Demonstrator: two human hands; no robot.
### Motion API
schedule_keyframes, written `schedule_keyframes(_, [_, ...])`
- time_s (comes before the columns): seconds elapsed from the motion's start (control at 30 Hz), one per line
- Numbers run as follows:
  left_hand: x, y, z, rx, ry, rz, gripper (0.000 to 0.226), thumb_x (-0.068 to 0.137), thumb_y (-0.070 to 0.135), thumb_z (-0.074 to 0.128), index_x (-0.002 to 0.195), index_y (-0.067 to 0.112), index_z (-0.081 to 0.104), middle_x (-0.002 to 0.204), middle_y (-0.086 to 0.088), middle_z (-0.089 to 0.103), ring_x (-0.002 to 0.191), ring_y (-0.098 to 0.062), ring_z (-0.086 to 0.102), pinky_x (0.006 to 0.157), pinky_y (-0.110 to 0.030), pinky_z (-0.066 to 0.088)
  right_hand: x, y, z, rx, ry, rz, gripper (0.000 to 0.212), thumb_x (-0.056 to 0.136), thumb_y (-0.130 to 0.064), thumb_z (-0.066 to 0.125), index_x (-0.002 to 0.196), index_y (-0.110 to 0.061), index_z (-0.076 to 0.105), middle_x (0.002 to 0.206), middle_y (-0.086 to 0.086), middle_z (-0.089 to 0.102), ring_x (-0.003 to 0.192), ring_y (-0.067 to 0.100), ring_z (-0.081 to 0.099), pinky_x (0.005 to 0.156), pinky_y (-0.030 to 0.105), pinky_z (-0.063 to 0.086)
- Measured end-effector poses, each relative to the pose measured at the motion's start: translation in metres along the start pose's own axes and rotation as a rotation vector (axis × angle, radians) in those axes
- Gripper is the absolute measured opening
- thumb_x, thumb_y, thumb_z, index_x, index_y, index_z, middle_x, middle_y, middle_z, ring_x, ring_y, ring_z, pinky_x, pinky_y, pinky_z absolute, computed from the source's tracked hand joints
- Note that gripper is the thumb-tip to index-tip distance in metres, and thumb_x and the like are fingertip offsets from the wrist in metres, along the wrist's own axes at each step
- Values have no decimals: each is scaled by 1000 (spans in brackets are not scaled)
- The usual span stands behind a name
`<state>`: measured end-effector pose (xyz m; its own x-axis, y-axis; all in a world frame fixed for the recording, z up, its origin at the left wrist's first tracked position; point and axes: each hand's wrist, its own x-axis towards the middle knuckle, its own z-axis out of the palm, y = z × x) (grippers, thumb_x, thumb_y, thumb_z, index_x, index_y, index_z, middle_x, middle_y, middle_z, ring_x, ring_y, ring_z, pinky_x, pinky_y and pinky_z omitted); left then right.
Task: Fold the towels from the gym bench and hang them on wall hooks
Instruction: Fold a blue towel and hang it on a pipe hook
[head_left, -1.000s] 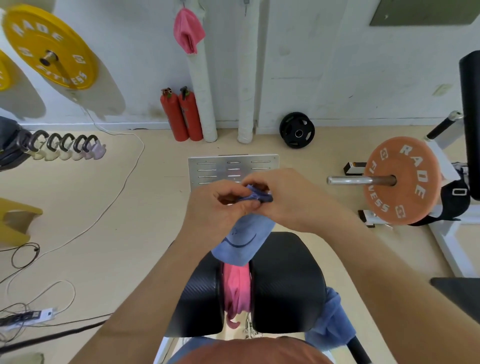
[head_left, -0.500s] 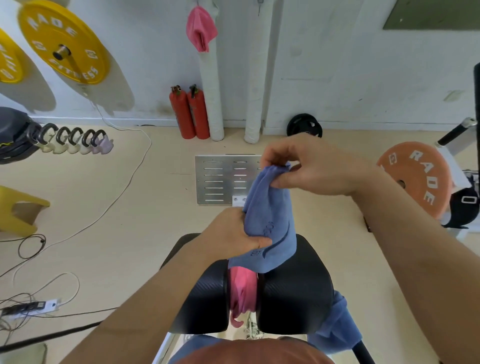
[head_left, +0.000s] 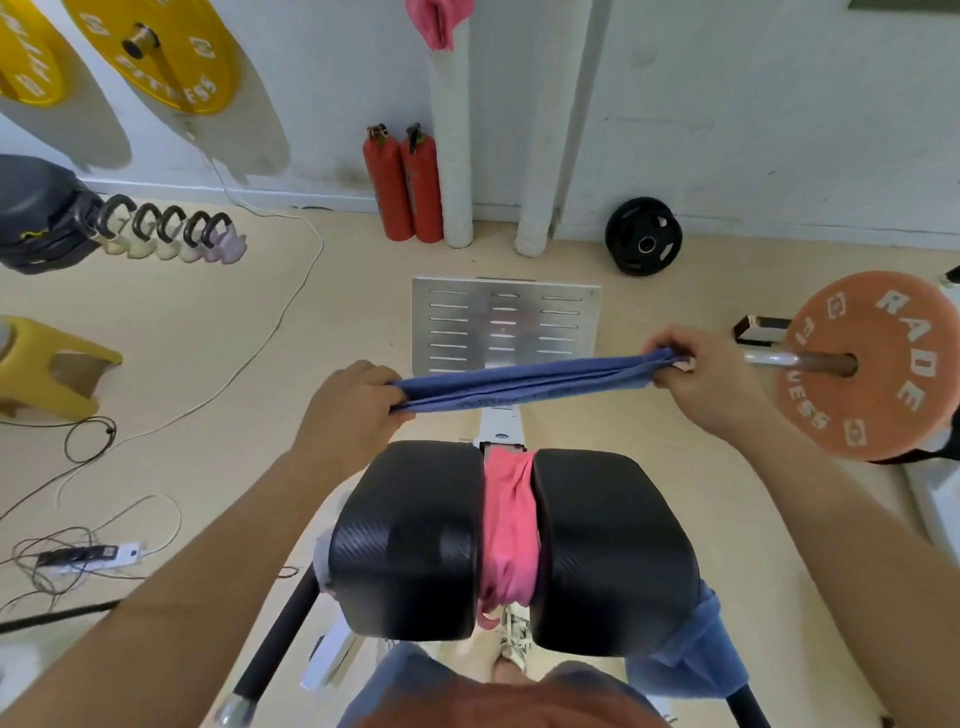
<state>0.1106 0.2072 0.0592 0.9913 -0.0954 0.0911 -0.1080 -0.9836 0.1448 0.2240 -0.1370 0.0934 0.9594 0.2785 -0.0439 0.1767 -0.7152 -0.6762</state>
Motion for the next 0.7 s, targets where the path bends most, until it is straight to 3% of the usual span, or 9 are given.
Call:
schedule_keyframes(0.1, [-23,-10,33,91,-34,185,16,63,5,81,77,6,74,83,-10,69,72,-32,61,60,-36,54,-28,33,38,-138,-6,3,30,72,16,56,82,-10,66,85,5,64,79,23,56,72,28,39])
schedule_keyframes(0.2, [-69,-10,76,118,-222,292,27,51,0,81,73,11,72,81,-6,67,68,-28,59,55,-34,51,-74,67,76,-258,-146,-24,34,63,20,55,77,-9,65,84,8,65,80,30,59,75,32,43])
schedule_keyframes(0.3, [-104,-7,93,20,-298,259,33,53,4,79,80,19,70,83,0,67,68,-22,58,58,-27,45,-116,90,101,-316,-248,-16,38,66,19,56,72,-18,57,82,4,62,75,25,55,69,39,52])
schedule_keyframes(0.43, [-106,4,80,-122,-300,92,37,52,1,80,75,22,62,70,3,65,54,-21,54,53,-18,32,-136,94,108,-407,-259,90,26,77,9,58,78,-17,59,96,-1,55,82,16,50,68,26,48])
schedule_keyframes(0.5, [-107,10,77,-216,-311,-73,31,69,5,62,81,27,43,64,5,53,52,-21,46,49,-17,21,-135,89,109,-460,-306,29,15,76,-1,61,79,-16,60,95,-1,56,83,16,50,68,23,44])
schedule_keyframes(0.57, [-107,13,76,-235,-358,-139,21,78,14,50,88,27,37,65,7,49,55,-20,45,49,-21,23,-130,82,105,-514,-354,-28,4,78,-21,61,77,-18,59,91,-4,56,81,13,50,68,22,43])
schedule_keyframes(0.7, [-106,6,77,-138,-387,-19,8,83,23,55,91,24,57,78,9,62,63,-19,55,58,-26,37,-114,70,95,-754,-498,-169,43,88,-59,44,86,-19,61,88,-4,58,76,13,53,66,25,44])
